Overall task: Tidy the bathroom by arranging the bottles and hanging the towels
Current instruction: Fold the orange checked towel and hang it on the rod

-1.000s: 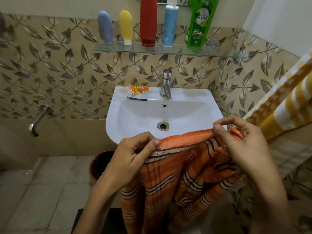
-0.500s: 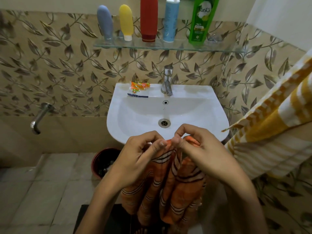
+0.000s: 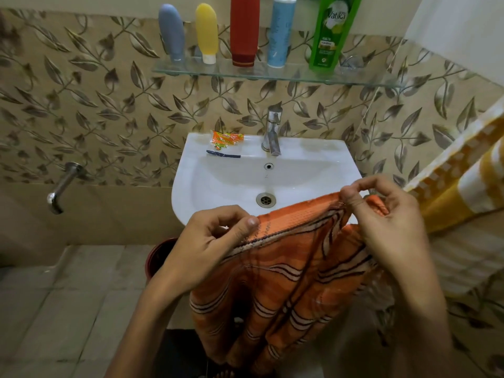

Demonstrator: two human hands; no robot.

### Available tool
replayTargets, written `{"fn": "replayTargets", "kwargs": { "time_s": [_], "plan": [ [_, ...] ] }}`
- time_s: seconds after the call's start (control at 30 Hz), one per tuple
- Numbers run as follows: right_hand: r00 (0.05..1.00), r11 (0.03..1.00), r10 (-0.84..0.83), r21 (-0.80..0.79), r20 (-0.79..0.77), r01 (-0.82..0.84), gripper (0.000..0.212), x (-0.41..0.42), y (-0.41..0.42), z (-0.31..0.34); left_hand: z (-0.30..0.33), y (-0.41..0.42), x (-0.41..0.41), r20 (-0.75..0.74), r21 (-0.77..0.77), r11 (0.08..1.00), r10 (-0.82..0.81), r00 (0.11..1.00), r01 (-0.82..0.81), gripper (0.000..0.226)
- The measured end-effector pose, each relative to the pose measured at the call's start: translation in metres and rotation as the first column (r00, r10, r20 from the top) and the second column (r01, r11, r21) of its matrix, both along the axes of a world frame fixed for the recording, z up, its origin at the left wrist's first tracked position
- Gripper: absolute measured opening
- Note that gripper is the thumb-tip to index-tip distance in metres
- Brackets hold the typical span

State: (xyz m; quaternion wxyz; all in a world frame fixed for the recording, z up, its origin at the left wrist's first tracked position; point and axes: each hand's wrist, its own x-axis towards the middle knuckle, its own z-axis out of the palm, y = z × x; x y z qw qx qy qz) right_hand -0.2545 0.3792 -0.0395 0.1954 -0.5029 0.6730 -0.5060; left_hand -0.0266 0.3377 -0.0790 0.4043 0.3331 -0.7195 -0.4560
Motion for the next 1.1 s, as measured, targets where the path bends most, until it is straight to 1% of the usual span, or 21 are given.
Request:
{"fn": "replayTargets", "kwargs": {
  "time_s": [0.07, 0.1, 0.17, 0.23, 0.27, 0.3, 0.33, 0.43, 0.53, 0.7, 0.87, 0.97, 1.03, 1.1],
  "plan": [
    [0.998, 0.998, 0.065, 0.025, -0.026, -0.065, 0.006, 0.000, -0.001, -0.001, 0.001, -0.001, -0.002, -0.009, -0.021, 1.000, 0.009, 1.000, -0.009, 0.027],
    [0.991, 0.991, 0.127, 0.052, -0.037, -0.125, 0.003, 0.002, -0.001, 0.000, 0.001, -0.001, -0.003, -0.004, -0.028, 1.000, 0.007, 1.000, -0.007, 0.026],
    [0.951, 0.946, 0.305, 0.129, -0.047, -0.297, 0.017, 0.009, -0.001, 0.001, 0.002, -0.001, -0.007, 0.005, -0.037, 0.999, -0.009, 1.000, 0.009, 0.021],
    [0.869, 0.856, 0.493, 0.202, -0.041, -0.476, 0.025, 0.023, -0.002, 0.000, 0.004, -0.001, -0.012, 0.013, -0.043, 0.999, -0.033, 0.999, 0.034, 0.018],
    [0.825, 0.809, 0.563, 0.237, -0.052, -0.538, 0.023, 0.030, -0.004, -0.003, 0.004, -0.001, -0.013, 0.016, -0.042, 0.998, -0.045, 0.999, 0.046, 0.018],
    [0.798, 0.781, 0.599, 0.267, -0.064, -0.564, 0.023, 0.036, -0.006, -0.006, 0.005, 0.000, -0.014, 0.017, -0.042, 0.998, -0.054, 0.998, 0.055, 0.018],
    [0.794, 0.774, 0.604, 0.286, -0.069, -0.565, 0.026, 0.039, -0.009, -0.008, 0.006, 0.000, -0.013, 0.017, -0.044, 0.997, -0.056, 0.998, 0.057, 0.019],
    [0.832, 0.808, 0.551, 0.292, -0.063, -0.512, 0.026, 0.037, -0.013, -0.011, 0.006, -0.001, -0.011, 0.039, -0.021, 0.999, -0.037, 0.999, 0.038, 0.024],
    [0.861, 0.846, 0.505, 0.241, -0.069, -0.476, 0.022, 0.033, -0.012, -0.008, 0.003, -0.001, -0.011, 0.094, -0.002, 0.999, -0.034, 0.995, 0.034, 0.039],
    [0.925, 0.915, 0.378, 0.171, -0.039, -0.366, 0.018, 0.018, -0.009, -0.004, 0.000, -0.003, -0.002, 0.143, -0.033, 0.999, 0.035, 0.989, -0.031, 0.051],
    [0.983, 0.978, 0.184, 0.109, -0.021, -0.180, 0.018, -0.005, -0.008, -0.004, 0.000, -0.005, 0.008, 0.137, -0.042, 0.997, 0.070, 0.988, -0.064, 0.047],
    [0.995, 0.989, 0.094, 0.116, -0.042, -0.088, 0.021, -0.012, -0.010, -0.007, 0.000, -0.005, 0.010, 0.138, -0.049, 0.996, 0.077, 0.987, -0.071, 0.046],
    [0.993, 0.983, 0.081, 0.169, -0.081, -0.067, 0.019, -0.013, -0.012, -0.011, 0.001, -0.004, 0.008, 0.135, -0.060, 0.995, 0.081, 0.988, -0.073, 0.043],
    [0.986, 0.968, 0.121, 0.232, -0.111, -0.093, 0.012, -0.008, -0.012, -0.014, 0.001, -0.003, 0.006, 0.118, -0.071, 0.995, 0.076, 0.990, -0.068, 0.041]
  ]
}}
